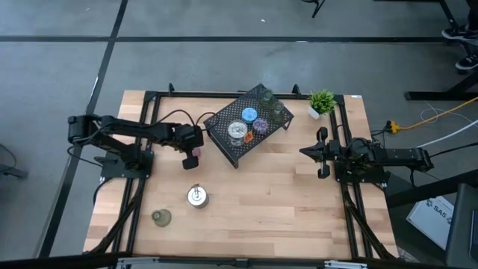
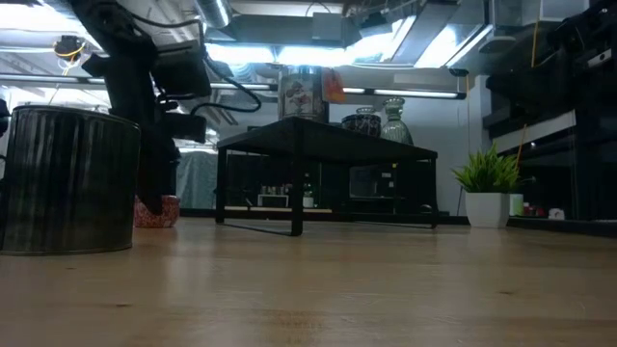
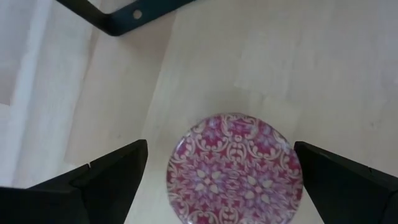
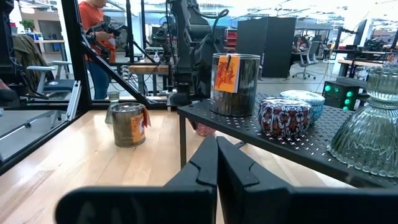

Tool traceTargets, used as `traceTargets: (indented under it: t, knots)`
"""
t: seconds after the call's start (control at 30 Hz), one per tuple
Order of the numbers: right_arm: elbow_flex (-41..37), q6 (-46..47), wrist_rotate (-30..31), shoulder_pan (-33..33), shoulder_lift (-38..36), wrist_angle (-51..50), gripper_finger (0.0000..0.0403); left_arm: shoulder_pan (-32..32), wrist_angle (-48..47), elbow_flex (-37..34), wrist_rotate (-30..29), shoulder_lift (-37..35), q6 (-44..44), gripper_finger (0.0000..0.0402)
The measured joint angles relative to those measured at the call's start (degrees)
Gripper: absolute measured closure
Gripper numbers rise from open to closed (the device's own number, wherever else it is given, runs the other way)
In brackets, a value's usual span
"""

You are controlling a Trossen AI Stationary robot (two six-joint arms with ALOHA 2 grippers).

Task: Pick & Place candle stick holders
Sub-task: Put the pink small scented candle on the shelf aligned with the light blue small scented candles

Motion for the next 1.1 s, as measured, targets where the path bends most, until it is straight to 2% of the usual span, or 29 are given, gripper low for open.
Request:
traceTargets:
  t: [0.17, 0.63, 1.1]
  knots:
    - [0.0, 0.0, 0.0, 0.0, 0.0, 0.0, 0.0402, 0.0, -0.1, 0.0, 2.6, 0.5, 0.0, 0.0012]
    - [0.0, 0.0, 0.0, 0.0, 0.0, 0.0, 0.0402, 0.0, -0.2, 0.0, 2.8, 0.5, 0.2, 0.0096]
    - [0.0, 0.0, 0.0, 0.0, 0.0, 0.0, 0.0402, 0.0, -1.3, 0.3, 3.3, 0.3, 0.5, 0.01]
